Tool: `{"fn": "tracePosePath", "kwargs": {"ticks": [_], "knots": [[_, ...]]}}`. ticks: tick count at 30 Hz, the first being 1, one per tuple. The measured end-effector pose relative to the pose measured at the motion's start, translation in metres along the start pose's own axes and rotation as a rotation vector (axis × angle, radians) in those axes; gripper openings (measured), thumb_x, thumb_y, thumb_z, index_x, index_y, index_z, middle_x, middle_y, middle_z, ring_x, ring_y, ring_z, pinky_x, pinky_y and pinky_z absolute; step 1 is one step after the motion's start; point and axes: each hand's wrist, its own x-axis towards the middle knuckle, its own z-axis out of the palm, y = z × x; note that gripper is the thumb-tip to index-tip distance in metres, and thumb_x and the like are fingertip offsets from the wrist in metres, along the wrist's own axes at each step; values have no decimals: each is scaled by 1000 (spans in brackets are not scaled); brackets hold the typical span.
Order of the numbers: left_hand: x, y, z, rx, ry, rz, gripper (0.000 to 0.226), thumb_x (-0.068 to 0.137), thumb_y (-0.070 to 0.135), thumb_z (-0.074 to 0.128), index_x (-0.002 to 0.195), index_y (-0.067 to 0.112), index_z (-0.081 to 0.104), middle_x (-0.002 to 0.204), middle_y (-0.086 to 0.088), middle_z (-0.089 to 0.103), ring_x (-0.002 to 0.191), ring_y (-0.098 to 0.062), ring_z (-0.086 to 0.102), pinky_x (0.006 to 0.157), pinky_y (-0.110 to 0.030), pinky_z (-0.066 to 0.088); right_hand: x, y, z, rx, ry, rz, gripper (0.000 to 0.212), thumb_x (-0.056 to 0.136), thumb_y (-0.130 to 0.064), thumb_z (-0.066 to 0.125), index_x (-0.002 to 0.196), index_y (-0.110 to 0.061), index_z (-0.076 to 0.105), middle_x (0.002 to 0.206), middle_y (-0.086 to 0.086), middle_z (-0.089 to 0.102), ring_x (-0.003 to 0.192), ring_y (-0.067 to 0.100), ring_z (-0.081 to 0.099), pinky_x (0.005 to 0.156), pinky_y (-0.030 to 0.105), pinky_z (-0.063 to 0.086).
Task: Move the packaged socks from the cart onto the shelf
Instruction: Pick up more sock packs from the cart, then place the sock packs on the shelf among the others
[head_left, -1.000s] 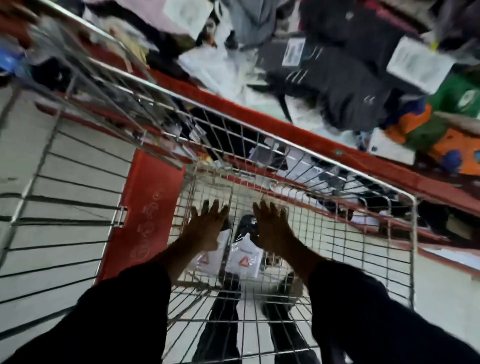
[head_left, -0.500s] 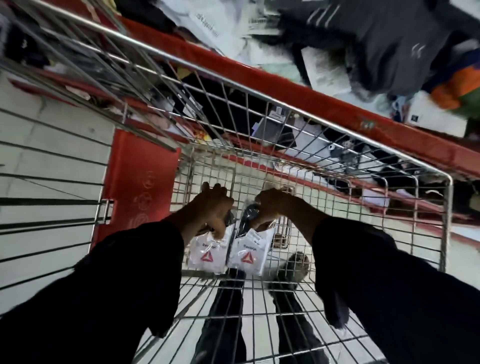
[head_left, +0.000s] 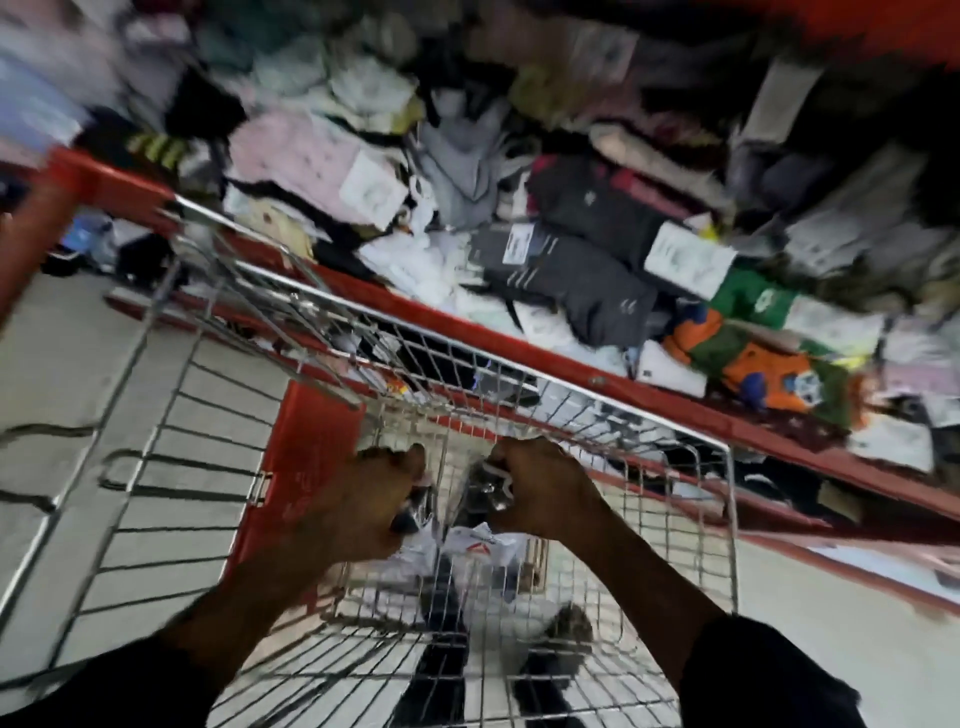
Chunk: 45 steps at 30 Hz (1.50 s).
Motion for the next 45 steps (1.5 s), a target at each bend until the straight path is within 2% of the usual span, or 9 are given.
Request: {"fn": "tracePosePath", "kwargs": {"ticks": [6,11,18,23,29,31,35,38,45], "knots": [[-58,39,-162,120,240,-33,55,72,33,65,121,21,42,100,-4,66,88,-26,66,67,-32,51,-47,-45,-153,-170,223,-91,55,64,-52,78,108,-22,67,99,5,72,93,26,66,70,25,44],[-88,67,-275,292,376,-21,62,68,31,68,123,25,40,87,2,53,88,-27,65,53,-32,35,-81,-81,-264,-246,431,-139,49,54,-54,73,89,-21,66,80,1,71,78,26,65,65,35,54],[-103,89,-394,362,500,0,68,66,36,71,125,31,39,104,1,66,92,-24,66,69,-33,52,-126,-121,-378,-204,626,-148,46,51,-47,80,88,-23,66,77,-4,71,72,18,65,62,29,53],[-100,96,-466,373,561,25,81,61,37,86,127,25,40,91,3,62,92,-24,65,74,-41,55,-139,-147,-437,-179,753,-177,50,54,-41,83,95,-15,72,83,5,77,77,22,71,68,36,60],[-71,101,-526,380,580,42,102,55,42,94,138,16,40,91,-3,66,88,-26,63,73,-36,53,-126,-166,-489,-204,833,-123,61,51,-42,88,107,-22,74,89,1,77,76,18,69,73,30,59],[-59,100,-540,374,590,62,99,48,44,95,130,18,46,99,-7,71,90,-27,68,74,-40,58,-119,-169,-501,-196,836,-118,57,53,-38,90,105,-20,75,88,0,76,75,17,70,75,34,62],[-38,102,-556,337,604,65,93,48,38,96,125,17,48,74,3,58,70,-21,62,58,-30,49,-99,-168,-517,-201,818,-94,58,56,-32,92,108,-15,72,94,3,76,74,18,70,68,38,63],[-23,99,-563,295,617,70,83,45,35,97,114,17,54,70,8,58,70,-20,64,60,-30,52,-82,-159,-523,-205,827,-68,64,54,-34,92,112,-16,72,103,3,75,88,22,71,82,39,61],[9,96,-568,257,596,69,84,48,28,98,117,19,50,70,8,56,67,-16,61,64,-34,56,-57,-139,-516,-234,808,7,60,55,-37,91,107,-12,73,101,7,75,88,26,70,81,39,61]]}}
